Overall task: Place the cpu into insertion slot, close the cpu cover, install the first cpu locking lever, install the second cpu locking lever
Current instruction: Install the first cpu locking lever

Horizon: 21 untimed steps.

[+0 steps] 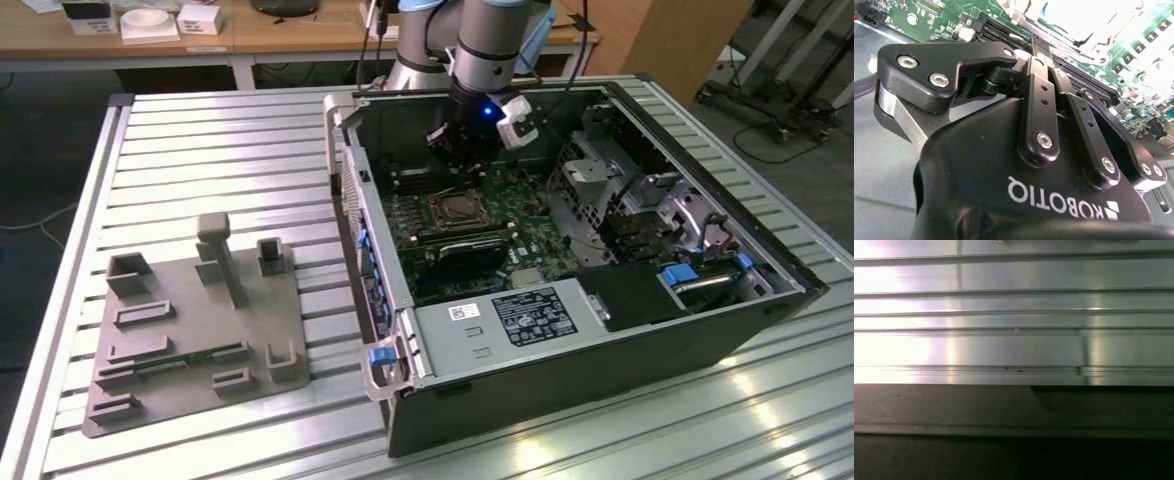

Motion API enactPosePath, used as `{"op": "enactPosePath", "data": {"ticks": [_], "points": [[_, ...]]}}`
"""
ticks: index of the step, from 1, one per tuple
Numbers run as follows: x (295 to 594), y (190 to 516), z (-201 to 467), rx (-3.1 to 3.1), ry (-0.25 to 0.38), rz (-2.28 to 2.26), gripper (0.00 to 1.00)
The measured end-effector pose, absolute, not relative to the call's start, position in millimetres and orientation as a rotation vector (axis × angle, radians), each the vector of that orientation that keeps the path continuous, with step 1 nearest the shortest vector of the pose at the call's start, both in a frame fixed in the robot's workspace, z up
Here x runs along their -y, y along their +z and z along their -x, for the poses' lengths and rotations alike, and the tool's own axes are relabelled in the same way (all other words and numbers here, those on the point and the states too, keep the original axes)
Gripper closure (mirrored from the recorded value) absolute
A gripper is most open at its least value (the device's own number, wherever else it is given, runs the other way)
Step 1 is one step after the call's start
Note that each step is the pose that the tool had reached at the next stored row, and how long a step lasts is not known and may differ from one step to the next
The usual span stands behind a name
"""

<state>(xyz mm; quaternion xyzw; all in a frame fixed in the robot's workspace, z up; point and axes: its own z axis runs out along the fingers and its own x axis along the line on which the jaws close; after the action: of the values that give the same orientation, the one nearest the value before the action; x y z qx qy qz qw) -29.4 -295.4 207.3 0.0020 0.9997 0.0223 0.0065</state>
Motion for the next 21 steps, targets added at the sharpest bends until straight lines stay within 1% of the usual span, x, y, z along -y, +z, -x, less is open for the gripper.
{"op": "enactPosePath", "data": {"ticks": [21], "points": [[295.2,203.3,26.7,-3.127,0.065,-0.006,0.9]]}}
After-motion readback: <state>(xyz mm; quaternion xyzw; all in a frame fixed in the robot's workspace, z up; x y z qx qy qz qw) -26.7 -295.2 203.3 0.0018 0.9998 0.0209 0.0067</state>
